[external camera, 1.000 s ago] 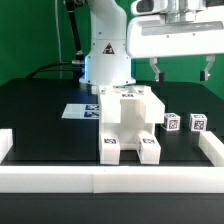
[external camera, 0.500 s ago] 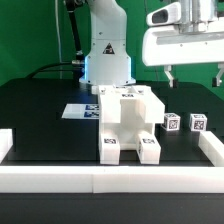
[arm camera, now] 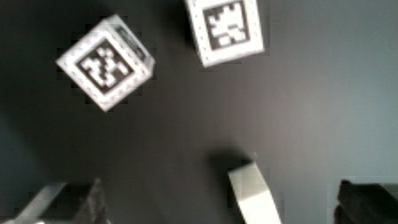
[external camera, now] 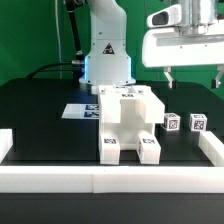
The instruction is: Assemble chair
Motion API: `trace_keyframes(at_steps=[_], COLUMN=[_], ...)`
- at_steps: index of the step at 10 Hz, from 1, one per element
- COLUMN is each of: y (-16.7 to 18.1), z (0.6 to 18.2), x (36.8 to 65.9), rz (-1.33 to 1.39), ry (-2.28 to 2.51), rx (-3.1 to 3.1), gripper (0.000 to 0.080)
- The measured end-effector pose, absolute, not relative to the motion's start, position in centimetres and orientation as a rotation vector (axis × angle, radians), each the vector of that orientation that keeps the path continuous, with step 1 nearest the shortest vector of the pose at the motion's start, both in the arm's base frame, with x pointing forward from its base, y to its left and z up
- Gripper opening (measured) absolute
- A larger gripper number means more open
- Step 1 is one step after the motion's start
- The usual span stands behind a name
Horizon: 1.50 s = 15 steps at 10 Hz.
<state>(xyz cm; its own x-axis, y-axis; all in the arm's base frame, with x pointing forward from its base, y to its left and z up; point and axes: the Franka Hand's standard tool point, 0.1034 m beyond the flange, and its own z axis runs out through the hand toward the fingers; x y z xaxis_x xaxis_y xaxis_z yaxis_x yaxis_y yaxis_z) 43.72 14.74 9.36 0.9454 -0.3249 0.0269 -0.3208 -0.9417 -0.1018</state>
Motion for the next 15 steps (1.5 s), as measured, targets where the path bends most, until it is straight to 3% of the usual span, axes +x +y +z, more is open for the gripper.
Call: trace_keyframes(at_steps=[6, 12, 15], y=[15.3, 18.2, 18.1], z=[8.5, 5.1, 4.7], x=[44.1, 42.8, 42.7], rz=[-0.068, -0.094, -0.090], ry=[0.424, 0.333, 0.331], rx=[-3.023, -3.053, -3.058], gripper=[0.0649, 0.0649, 0.0649])
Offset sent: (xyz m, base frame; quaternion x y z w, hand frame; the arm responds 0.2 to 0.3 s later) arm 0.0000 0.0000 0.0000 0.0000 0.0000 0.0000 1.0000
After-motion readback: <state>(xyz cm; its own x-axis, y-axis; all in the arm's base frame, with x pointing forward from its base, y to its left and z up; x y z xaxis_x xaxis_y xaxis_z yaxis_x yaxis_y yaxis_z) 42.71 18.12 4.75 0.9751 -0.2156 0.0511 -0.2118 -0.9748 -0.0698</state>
